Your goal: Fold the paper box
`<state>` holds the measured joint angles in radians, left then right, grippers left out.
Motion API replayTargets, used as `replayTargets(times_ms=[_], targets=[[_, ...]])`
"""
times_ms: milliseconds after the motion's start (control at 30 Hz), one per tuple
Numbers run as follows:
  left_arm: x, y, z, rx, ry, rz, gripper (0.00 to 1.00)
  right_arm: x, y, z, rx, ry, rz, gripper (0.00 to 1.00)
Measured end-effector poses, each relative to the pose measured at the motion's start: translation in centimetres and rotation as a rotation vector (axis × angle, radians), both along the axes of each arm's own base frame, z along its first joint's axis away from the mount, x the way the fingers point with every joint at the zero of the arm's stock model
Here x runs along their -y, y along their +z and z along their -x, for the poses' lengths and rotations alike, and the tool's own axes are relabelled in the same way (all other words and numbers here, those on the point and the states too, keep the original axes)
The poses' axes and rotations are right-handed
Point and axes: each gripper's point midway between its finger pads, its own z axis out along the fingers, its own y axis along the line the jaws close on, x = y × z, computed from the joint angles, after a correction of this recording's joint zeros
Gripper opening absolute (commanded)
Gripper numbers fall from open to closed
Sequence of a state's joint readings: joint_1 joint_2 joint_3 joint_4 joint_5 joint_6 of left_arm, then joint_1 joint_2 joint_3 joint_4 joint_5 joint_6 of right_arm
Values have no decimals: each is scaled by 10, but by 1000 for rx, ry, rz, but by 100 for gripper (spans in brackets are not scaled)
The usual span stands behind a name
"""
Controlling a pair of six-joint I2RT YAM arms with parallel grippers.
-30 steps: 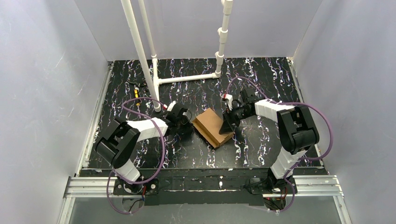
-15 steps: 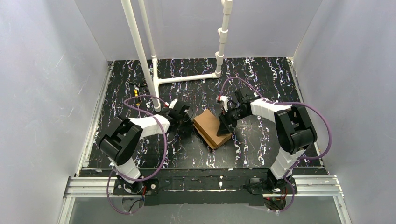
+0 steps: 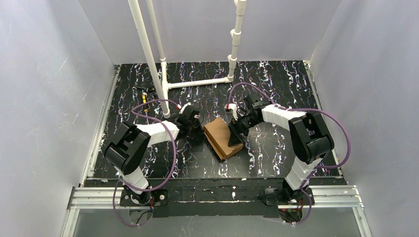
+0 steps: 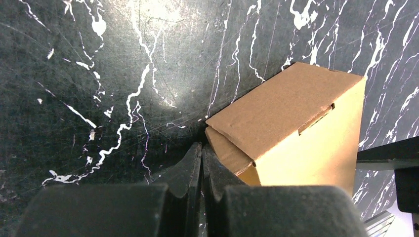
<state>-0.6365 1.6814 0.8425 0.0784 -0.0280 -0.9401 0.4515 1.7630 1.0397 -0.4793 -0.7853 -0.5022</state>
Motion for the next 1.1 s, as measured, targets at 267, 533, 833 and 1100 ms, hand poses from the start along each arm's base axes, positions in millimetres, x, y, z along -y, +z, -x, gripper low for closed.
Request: replayTargets(times_ms=[267, 533, 833, 1100], targets=[[-14, 8, 18, 65, -21, 25, 5, 4, 2, -4, -19, -27, -30, 98], [-37, 32, 63, 130, -25, 139, 3, 8, 5, -10, -55, -81, -65, 98], [20, 19, 118, 27, -126, 272, 0, 15, 1, -20, -101, -182, -100, 98], [67, -3, 122, -88, -99, 293, 0, 14, 1, -22, -94, -193, -107, 93]])
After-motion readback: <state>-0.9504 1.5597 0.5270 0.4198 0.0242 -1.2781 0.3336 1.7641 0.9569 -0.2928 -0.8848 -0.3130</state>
